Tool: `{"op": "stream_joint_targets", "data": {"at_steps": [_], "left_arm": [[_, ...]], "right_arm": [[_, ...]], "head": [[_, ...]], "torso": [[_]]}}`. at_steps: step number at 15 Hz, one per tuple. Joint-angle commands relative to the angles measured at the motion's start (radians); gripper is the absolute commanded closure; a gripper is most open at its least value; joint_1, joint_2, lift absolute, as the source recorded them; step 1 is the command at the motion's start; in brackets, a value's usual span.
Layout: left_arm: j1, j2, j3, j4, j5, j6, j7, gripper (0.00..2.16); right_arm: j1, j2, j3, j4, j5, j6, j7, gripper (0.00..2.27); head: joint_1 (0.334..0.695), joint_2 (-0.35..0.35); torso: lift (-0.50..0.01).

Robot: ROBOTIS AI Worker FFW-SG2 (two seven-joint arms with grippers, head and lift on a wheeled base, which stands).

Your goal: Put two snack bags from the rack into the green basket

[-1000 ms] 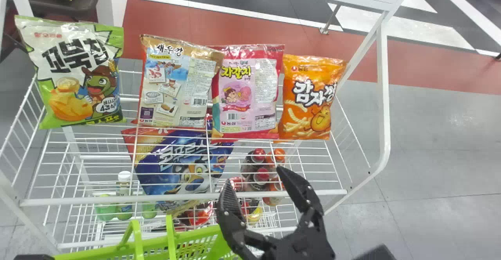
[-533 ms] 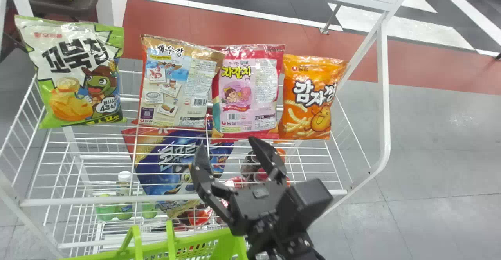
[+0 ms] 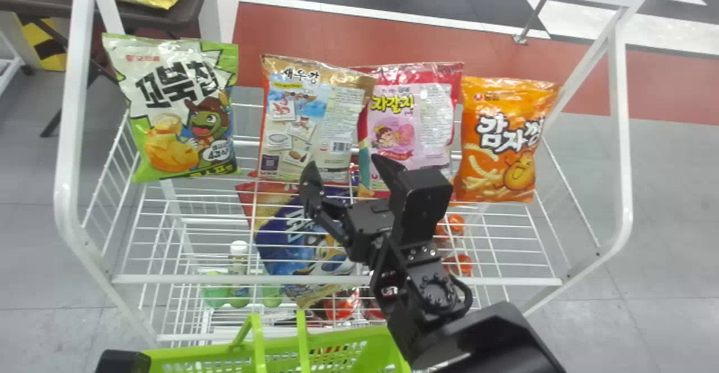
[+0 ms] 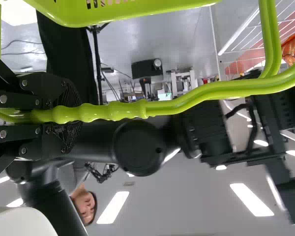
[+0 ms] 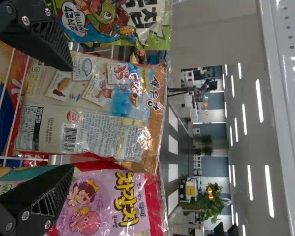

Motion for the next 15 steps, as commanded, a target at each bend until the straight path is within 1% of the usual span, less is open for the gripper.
{"op": "stream_joint_targets", "data": {"at_steps": [1, 6, 9, 11, 12, 13, 14, 15], "left_arm": [[0.002, 0.003, -0.002, 0.003, 0.001, 0.001, 0.000, 1.21], [0.002, 0.015, 0.006, 0.006, 0.001, 0.001, -0.005, 1.21], [0.002, 0.017, 0.009, 0.015, 0.001, 0.001, -0.005, 1.21], [-0.006, 0.015, 0.009, 0.029, -0.001, 0.001, -0.005, 1.21], [-0.009, 0.015, 0.009, 0.034, -0.001, 0.001, -0.005, 1.21], [-0.012, 0.015, 0.009, 0.040, -0.001, 0.001, -0.005, 1.21], [-0.017, 0.015, 0.009, 0.048, -0.001, 0.001, -0.005, 1.21], [-0.020, 0.015, 0.009, 0.057, -0.001, 0.001, -0.005, 1.21]], "right_arm": [[-0.065, 0.001, -0.006, 0.050, -0.029, 0.018, 0.001, 0.12], [-0.192, 0.018, -0.015, 0.159, -0.075, 0.036, 0.018, 0.12], [-0.243, 0.027, -0.026, 0.220, -0.115, 0.048, 0.058, 0.12], [-0.267, 0.030, -0.026, 0.251, -0.121, 0.057, 0.066, 0.13], [-0.281, 0.032, -0.026, 0.266, -0.132, 0.057, 0.081, 0.16], [-0.298, 0.033, -0.026, 0.277, -0.132, 0.091, 0.109, 0.41], [-0.312, 0.032, -0.025, 0.283, -0.130, 0.116, 0.121, 0.60], [-0.327, 0.032, -0.022, 0.286, -0.128, 0.165, 0.136, 1.07]], "head": [[0.695, -0.183], [0.695, -0.157], [0.695, -0.140], [0.695, -0.123], [0.695, -0.119], [0.695, -0.115], [0.695, -0.110], [0.695, -0.095]], "torso": [[-0.003], [-0.003], [-0.003], [-0.003], [-0.003], [-0.003], [-0.003], [-0.003]]}}
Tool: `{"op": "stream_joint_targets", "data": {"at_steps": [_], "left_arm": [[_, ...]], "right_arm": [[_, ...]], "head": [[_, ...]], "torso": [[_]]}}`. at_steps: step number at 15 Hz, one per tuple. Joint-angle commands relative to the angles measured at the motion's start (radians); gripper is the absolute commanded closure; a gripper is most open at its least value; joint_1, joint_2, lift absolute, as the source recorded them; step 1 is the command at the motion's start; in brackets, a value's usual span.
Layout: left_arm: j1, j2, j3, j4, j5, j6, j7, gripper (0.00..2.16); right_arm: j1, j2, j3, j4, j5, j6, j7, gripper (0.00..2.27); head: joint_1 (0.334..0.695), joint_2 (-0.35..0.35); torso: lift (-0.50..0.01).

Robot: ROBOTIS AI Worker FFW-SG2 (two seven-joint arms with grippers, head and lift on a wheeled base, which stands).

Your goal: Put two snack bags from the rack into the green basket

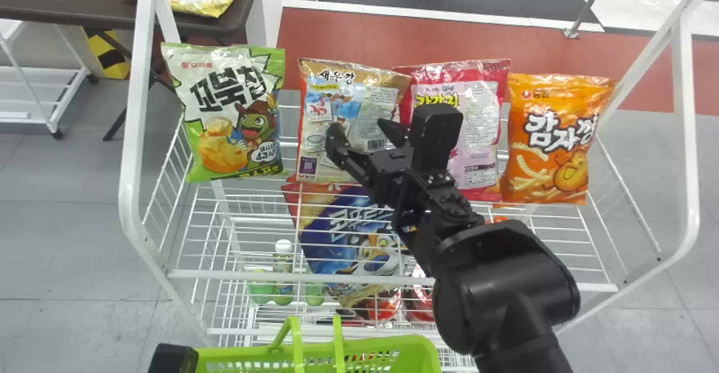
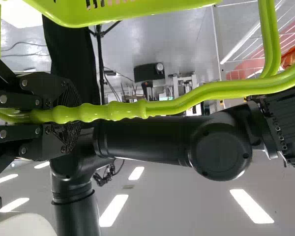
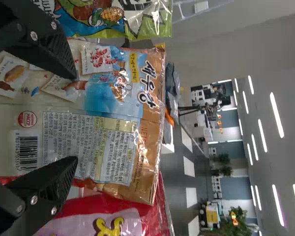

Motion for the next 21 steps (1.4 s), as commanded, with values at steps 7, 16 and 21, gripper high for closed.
{"op": "stream_joint_targets", "data": {"at_steps": [7, 16, 21], "left_arm": [[-0.014, 0.000, 0.001, 0.011, 0.000, 0.001, 0.000, 1.21], [-0.059, 0.000, 0.009, 0.037, 0.010, 0.001, 0.003, 1.19], [-0.049, -0.011, 0.011, 0.034, 0.013, 0.001, 0.009, 1.19]], "right_arm": [[0.072, -0.024, 0.000, -0.111, -0.020, 0.042, -0.010, 2.25], [0.457, -0.189, -0.157, -0.693, -0.216, 0.253, -0.017, 2.25], [0.652, -0.212, -0.298, -0.999, -0.236, 0.766, 0.000, 2.25]], "head": [[0.695, -0.075], [0.695, -0.184], [0.695, -0.314]], "torso": [[-0.003], [-0.003], [-0.003]]}}
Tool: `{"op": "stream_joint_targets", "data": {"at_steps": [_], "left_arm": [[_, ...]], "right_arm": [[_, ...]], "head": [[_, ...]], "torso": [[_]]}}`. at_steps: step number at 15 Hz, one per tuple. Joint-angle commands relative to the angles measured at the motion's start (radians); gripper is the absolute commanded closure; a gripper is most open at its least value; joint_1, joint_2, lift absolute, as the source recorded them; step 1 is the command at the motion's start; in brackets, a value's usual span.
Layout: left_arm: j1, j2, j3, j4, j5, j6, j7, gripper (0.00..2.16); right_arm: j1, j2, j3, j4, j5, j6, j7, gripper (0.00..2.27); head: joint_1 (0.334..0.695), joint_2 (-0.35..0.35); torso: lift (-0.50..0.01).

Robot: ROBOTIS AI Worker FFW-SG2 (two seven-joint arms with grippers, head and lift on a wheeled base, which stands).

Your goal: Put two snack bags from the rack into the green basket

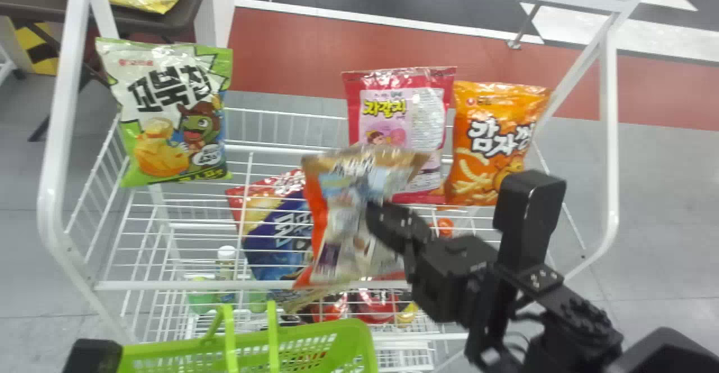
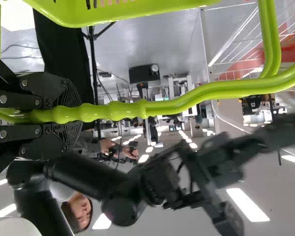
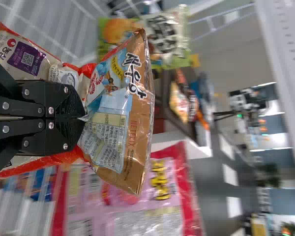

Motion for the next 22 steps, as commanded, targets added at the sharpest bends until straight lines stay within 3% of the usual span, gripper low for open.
{"op": "stream_joint_targets", "data": {"at_steps": [1, 5, 10, 15, 16, 17, 18, 19, 22], "left_arm": [[0.009, -0.006, -0.002, -0.004, 0.002, 0.001, 0.000, 1.18], [0.061, -0.035, 0.007, -0.007, -0.003, 0.001, 0.002, 1.19], [0.058, -0.046, -0.003, -0.005, -0.015, 0.001, 0.005, 1.19], [0.057, -0.043, 0.004, -0.008, -0.014, 0.001, -0.001, 1.19], [0.054, -0.043, 0.006, -0.007, -0.014, 0.001, -0.001, 1.19], [0.049, -0.040, 0.006, -0.008, -0.012, 0.001, -0.003, 1.19], [0.046, -0.038, 0.006, -0.008, -0.011, 0.001, -0.005, 1.19], [0.044, -0.037, 0.006, -0.008, -0.011, 0.001, -0.005, 1.19], [0.044, -0.032, 0.006, -0.010, -0.005, 0.001, -0.008, 1.19]], "right_arm": [[0.095, 0.016, -0.042, -0.098, -0.001, 0.210, 0.022, 2.25], [0.104, 0.042, -0.043, -0.133, -0.100, 0.565, 0.071, 2.25], [0.087, 0.073, 0.049, -0.117, -0.110, 0.565, 0.035, 2.24], [0.015, 0.070, 0.251, 0.012, 0.028, 0.565, -0.058, 2.15], [-0.007, 0.067, 0.273, 0.023, 0.041, 0.565, -0.066, 1.87], [-0.020, 0.061, 0.277, 0.025, 0.038, 0.565, -0.054, 1.37], [-0.043, 0.042, 0.284, 0.014, 0.035, 0.565, -0.049, 0.56], [-0.045, 0.039, 0.276, -0.006, 0.039, 0.565, -0.049, 0.06], [-0.074, 0.041, 0.199, -0.049, 0.019, 0.565, -0.009, 0.03]], "head": [[0.695, -0.344], [0.695, -0.350], [0.695, -0.350], [0.695, -0.350], [0.695, -0.337], [0.695, -0.321], [0.695, -0.281], [0.695, -0.257], [0.695, -0.254]], "torso": [[-0.003], [-0.003], [-0.003], [-0.003], [-0.003], [-0.003], [-0.003], [-0.003], [-0.003]]}}
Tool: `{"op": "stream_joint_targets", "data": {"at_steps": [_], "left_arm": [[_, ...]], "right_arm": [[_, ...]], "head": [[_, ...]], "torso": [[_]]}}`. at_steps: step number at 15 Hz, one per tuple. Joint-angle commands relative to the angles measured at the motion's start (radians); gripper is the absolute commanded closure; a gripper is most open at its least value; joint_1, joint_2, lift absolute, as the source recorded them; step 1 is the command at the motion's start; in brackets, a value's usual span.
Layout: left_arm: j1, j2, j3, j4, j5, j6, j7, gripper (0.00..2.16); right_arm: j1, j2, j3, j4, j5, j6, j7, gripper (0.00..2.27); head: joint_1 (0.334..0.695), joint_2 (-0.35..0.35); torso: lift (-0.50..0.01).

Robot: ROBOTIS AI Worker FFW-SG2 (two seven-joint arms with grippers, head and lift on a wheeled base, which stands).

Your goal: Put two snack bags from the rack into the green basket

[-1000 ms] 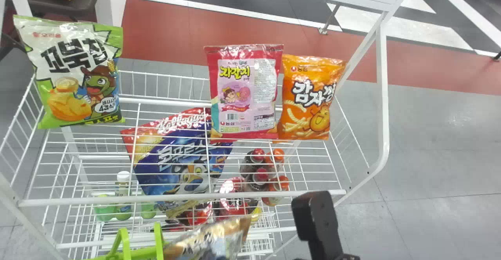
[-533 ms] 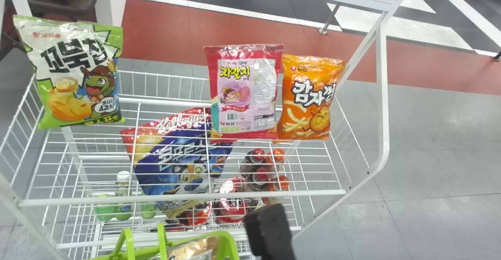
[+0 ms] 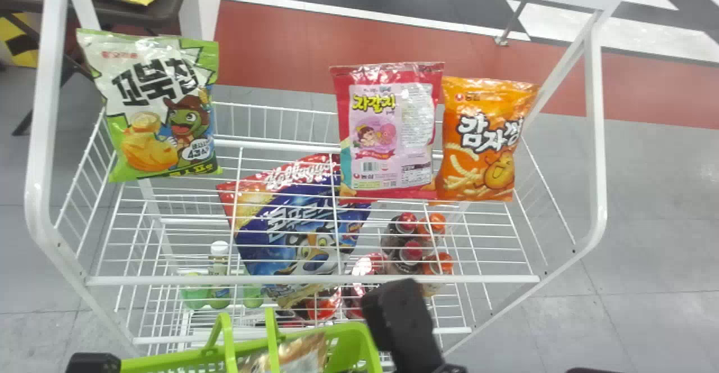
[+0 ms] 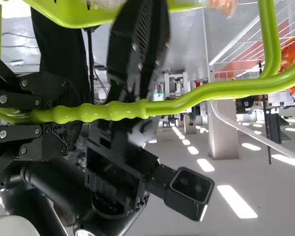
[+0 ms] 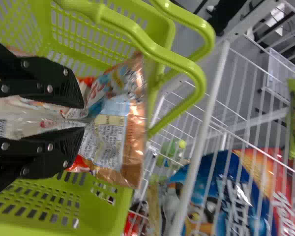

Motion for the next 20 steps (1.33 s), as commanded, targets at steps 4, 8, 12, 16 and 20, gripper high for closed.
{"op": "stream_joint_targets", "data": {"at_steps": [4, 8, 12, 16, 20], "left_arm": [[0.003, 0.002, 0.001, -0.001, 0.004, 0.001, -0.001, 1.19], [0.015, 0.005, 0.009, -0.003, 0.001, 0.001, -0.021, 1.19], [0.001, 0.013, 0.001, -0.003, -0.004, 0.001, -0.021, 1.19], [-0.005, 0.017, 0.002, -0.004, -0.004, 0.001, -0.019, 1.19], [-0.006, 0.019, 0.013, -0.006, -0.004, 0.001, -0.021, 1.19]], "right_arm": [[0.009, 0.006, -0.065, -0.022, -0.003, 0.008, 0.011, 0.04], [0.058, 0.006, -0.192, 0.043, 0.004, -0.129, 0.074, 0.07], [0.031, 0.022, -0.226, 0.176, 0.011, -0.660, 0.097, 0.10], [-0.104, 0.032, -0.157, 0.322, 0.169, -0.930, 0.047, 0.13], [-0.275, 0.036, -0.129, 0.596, 0.265, -1.129, 0.013, 0.15]], "head": [[0.695, -0.278], [0.695, -0.350], [0.695, -0.350], [0.695, -0.348], [0.695, -0.322]], "torso": [[-0.003], [-0.003], [-0.003], [-0.003], [-0.003]]}}
